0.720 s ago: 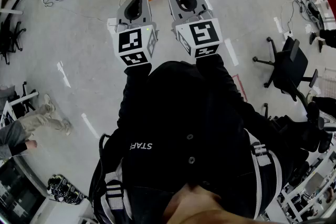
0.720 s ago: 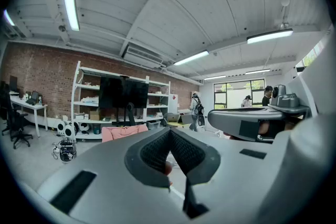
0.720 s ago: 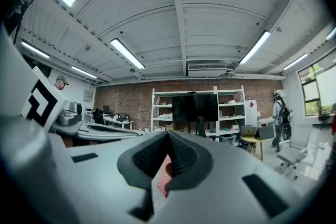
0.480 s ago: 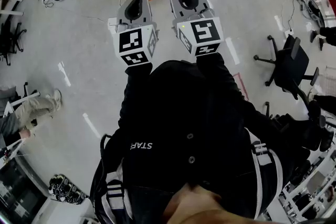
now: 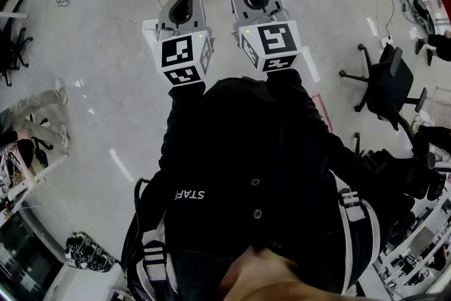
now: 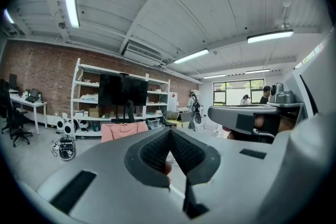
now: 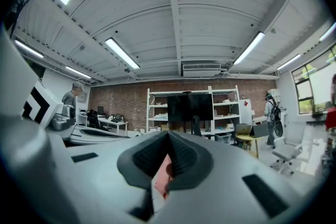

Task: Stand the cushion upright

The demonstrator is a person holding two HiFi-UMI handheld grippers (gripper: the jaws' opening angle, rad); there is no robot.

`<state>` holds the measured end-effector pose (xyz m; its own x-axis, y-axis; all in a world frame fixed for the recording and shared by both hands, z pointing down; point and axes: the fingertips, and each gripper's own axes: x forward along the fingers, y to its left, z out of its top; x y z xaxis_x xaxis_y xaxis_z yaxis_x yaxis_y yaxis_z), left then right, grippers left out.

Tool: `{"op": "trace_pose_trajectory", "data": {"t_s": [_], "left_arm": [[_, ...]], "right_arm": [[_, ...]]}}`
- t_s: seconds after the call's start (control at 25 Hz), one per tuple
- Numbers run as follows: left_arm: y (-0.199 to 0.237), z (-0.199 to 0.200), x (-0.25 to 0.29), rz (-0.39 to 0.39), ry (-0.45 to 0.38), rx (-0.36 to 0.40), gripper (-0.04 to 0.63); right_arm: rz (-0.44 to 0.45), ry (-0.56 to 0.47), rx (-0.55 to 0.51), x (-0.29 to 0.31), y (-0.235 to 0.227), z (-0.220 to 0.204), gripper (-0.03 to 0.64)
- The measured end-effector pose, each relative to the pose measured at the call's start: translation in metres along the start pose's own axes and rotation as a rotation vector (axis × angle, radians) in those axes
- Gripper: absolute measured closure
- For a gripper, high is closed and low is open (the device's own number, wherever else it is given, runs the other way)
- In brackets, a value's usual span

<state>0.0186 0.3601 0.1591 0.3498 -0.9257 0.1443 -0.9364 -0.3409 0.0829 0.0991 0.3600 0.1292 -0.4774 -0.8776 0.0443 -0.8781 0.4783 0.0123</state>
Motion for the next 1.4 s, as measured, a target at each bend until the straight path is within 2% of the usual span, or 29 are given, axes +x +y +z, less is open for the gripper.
{"op": "trace_pose_trajectory", "data": {"t_s": [0.56, 0.8, 1.04, 1.4], "left_arm": [[0.022, -0.02, -0.009, -0.005, 0.037, -0.007, 0.595], [0.039, -0.04, -0.017, -0.031, 0.084, -0.041, 0.595], [0.065, -0.059, -0.026, -0.005, 0.114, -0.061, 0.595], [0.095, -0.073, 0.002, 0.033, 0.14, -0.085, 0.595]], "right_arm": [[-0.052, 0.058, 0.008, 0.008, 0.017, -0.021, 0.603], [-0.096, 0.075, 0.012, 0.01, 0.018, -0.032, 0.603], [-0.158, 0.101, 0.042, 0.007, 0.007, -0.05, 0.603], [-0.15, 0.123, 0.061, 0.043, -0.01, -0.064, 0.603]]}}
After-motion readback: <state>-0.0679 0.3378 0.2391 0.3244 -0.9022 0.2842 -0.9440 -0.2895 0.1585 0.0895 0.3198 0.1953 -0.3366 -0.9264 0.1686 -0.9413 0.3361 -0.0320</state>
